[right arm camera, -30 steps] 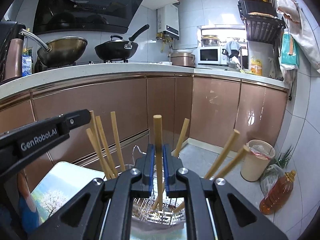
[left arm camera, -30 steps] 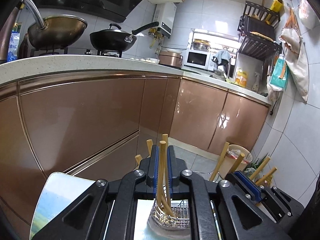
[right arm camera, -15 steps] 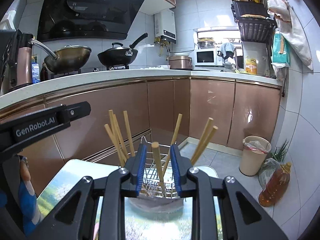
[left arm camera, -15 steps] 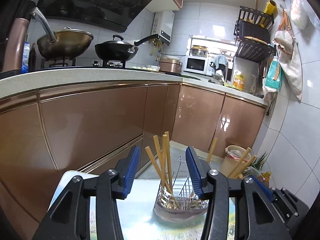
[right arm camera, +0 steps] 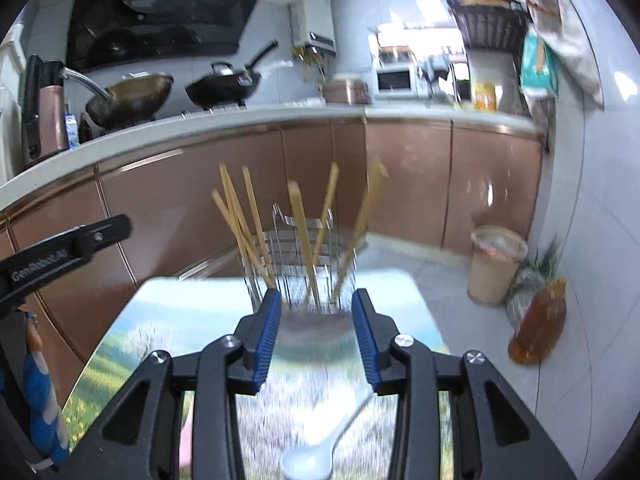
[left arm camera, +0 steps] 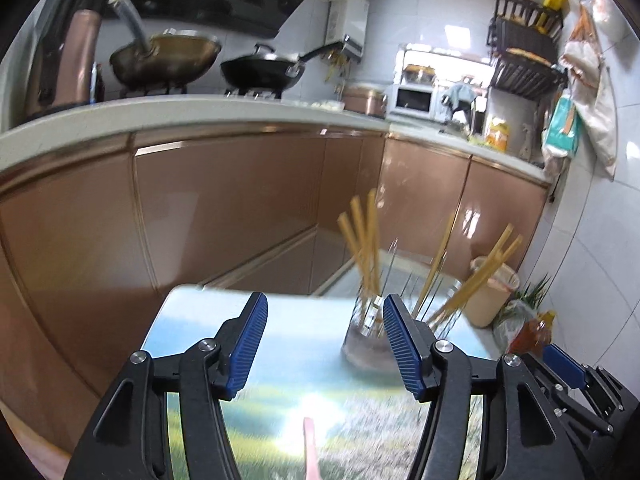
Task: Organize utensils
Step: 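Lower both open grippers toward the pink spoon and the pale blue spoon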
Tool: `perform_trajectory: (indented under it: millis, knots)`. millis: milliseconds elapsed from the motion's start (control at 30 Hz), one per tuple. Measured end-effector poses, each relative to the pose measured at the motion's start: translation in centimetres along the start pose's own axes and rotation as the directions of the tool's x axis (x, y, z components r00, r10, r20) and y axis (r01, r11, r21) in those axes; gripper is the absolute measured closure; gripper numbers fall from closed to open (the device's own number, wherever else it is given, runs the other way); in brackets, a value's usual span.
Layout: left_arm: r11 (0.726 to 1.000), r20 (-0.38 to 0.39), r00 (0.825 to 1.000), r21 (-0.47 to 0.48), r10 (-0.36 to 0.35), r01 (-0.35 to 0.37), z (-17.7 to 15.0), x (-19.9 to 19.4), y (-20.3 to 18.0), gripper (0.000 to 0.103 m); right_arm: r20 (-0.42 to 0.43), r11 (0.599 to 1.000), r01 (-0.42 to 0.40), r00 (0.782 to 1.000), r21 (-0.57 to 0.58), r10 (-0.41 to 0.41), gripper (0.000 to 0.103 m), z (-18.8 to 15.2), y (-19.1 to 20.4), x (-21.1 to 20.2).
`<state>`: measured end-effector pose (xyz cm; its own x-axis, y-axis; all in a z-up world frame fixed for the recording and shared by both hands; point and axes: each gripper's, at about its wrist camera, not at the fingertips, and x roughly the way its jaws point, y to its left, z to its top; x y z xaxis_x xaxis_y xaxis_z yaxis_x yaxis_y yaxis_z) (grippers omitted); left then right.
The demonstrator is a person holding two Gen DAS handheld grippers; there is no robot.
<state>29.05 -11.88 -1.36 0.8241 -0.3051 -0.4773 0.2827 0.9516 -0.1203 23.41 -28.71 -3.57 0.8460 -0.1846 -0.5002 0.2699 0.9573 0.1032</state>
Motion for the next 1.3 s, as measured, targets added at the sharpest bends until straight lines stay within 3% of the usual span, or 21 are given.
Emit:
perform_trajectory:
  millis: [533, 1000, 1300]
  knots:
    - [0.999, -0.082, 0.996, -0.032, 0.035, -0.038, -5.3, -2.4, 2.8, 0.036, -0.107, 0.996, 0.036, 0.994, 0.077, -0.028, 0.068, -4.9, -3.7, -3.0]
    - [0.994, -0.093, 0.992, -0.054, 0.091, -0.096, -7.2, -5.0, 6.1, 0.027, -0.105, 0.995, 0.046, 0.994, 0.088, -0.037, 0.062, -6.3, -4.5, -5.8]
    - [0.993, -0.117, 0.987, -0.022, 0.11, -0.114, -8.8, -4.2, 6.9, 0.027, -0.137, 0.994, 0.079, 0.988, 0.082, -0.067, 0.059, -7.2, -4.6, -5.8]
